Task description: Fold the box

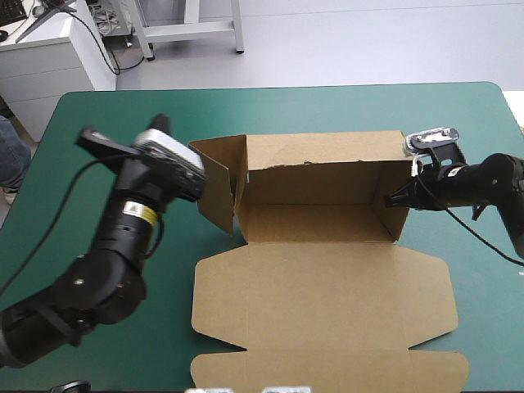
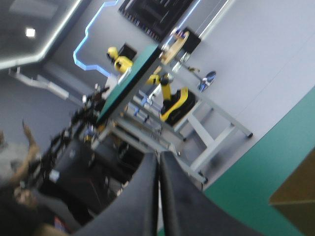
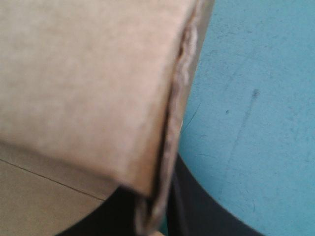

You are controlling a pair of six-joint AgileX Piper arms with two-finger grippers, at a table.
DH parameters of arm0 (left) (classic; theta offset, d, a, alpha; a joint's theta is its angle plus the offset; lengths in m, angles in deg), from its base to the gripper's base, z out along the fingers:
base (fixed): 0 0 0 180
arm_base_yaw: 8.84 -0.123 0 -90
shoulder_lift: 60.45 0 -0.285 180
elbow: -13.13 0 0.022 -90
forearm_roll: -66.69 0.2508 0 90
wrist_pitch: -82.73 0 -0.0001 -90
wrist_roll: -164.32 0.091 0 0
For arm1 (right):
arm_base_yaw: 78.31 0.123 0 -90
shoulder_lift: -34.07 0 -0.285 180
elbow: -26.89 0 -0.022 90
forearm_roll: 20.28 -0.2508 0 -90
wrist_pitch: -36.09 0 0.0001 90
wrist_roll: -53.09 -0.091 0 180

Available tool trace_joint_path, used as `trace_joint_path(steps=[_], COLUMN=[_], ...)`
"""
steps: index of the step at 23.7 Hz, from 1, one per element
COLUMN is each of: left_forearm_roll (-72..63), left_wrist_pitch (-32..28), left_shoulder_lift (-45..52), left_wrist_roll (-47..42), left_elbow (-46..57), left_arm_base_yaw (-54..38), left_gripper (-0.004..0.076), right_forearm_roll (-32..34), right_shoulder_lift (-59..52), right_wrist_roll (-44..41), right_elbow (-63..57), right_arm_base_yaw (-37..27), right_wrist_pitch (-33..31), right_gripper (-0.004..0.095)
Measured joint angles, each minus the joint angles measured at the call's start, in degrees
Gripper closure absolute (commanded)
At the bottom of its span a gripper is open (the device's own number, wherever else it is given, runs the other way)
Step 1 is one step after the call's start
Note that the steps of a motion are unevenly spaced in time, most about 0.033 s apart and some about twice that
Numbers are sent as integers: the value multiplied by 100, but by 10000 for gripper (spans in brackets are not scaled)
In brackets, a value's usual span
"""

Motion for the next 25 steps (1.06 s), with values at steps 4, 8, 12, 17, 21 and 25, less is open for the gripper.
trace_joint_path(steps=[4, 8, 12, 17, 21, 25], left_forearm_roll=[-1532, -2812, -3554, -4009, -4708, -5543], left_wrist_pitch=[53, 118, 222, 231, 146, 57], left_shoulder_lift=[782, 1038, 1043, 1043, 1043, 1012], left_wrist_roll=[-259, -191, 17, 248, 776, 1426], left_elbow=[0, 0, 0, 0, 0, 0], left_arm_base_yaw=[-1242, -2048, -2609, -3400, -4093, -4840], left_gripper=[732, 732, 732, 732, 732, 732], right_forearm_roll=[122, 150, 399, 688, 688, 656], right_shoulder_lift=[577, 1512, 2212, 2944, 3372, 3557], right_wrist_roll=[-327, -646, -864, -1063, -1058, -1082], right_elbow=[803, 1613, 2277, 3078, 3366, 3396], right_arm_base_yaw=[0, 59, 493, 849, 958, 976], right_wrist_pitch=[-837, -1514, -1748, -1356, -974, -913], right_gripper=[903, 903, 903, 903, 902, 835])
